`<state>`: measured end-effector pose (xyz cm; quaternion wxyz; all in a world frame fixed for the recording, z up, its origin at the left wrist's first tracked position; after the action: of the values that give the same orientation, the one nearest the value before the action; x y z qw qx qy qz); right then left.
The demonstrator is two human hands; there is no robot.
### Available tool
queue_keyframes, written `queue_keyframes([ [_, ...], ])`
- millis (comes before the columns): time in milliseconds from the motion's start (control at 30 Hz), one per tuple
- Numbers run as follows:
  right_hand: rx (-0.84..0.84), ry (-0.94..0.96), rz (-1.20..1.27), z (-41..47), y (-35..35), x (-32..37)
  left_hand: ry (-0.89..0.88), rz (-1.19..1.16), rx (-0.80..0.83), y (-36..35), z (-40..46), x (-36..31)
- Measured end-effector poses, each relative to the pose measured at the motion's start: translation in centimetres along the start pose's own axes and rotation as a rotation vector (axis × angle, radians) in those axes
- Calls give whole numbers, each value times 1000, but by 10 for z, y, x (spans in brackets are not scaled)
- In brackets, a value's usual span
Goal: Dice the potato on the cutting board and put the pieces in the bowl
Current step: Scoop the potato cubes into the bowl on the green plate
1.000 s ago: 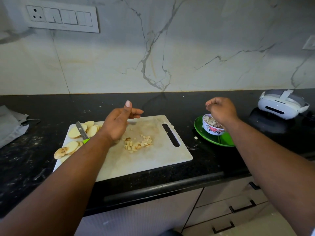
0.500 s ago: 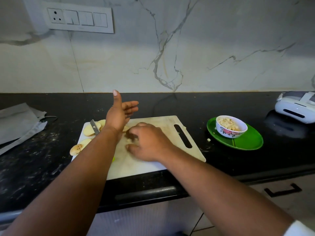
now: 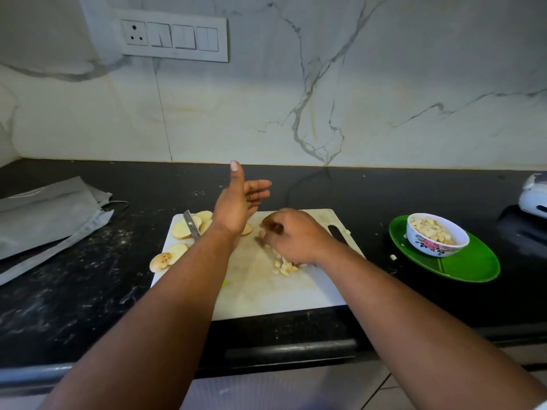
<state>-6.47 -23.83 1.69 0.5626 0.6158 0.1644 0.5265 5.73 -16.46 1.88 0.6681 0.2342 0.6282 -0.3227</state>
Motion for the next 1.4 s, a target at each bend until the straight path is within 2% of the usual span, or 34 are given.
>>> queue_keyframes([
  [167,100,241,-40,-25,4,1,-51,67,26,-4,-1,-1],
  [233,68,210,31,-34,18,-8,-71,89,30,-5,0,0],
  [300,-53,172,102,-40,33,-21,-89,108,30,-6,0,1],
  [367,-113,124,-80,-47,38,-27,-103,116,32,-7,-1,1],
  [433,-38,60,-338,-55,31,-24,-101,118,36,-7,-2,2],
  [500,-2,57,-422,-57,16,-12,-92,128,41,-8,-2,2],
  [633,-98,191,-336,-47,-5,9,-88,159,60,-11,-3,4],
  [767,-108,219,-307,-47,-5,14,-108,194,71,-13,-2,6],
  [933,-118,261,-412,-51,-7,16,-140,222,51,-12,-1,8],
  [1200,-91,241,-558,-48,-13,16,-193,273,-4,-10,2,8],
  [1400,-81,187,-488,-48,-5,13,-249,346,3,-12,-4,6],
])
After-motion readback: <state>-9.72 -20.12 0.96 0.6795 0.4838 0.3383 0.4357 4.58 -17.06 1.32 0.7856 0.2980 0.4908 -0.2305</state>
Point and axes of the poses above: each hand's wrist, its own z-axis towards the middle knuckle, its own y-axis out of the back of the hand, x = y × z, the point moved 3 cm from there along z, towards the middle knuckle, and after that the axes turned 3 degrees about -x, right-handed, at the moved point
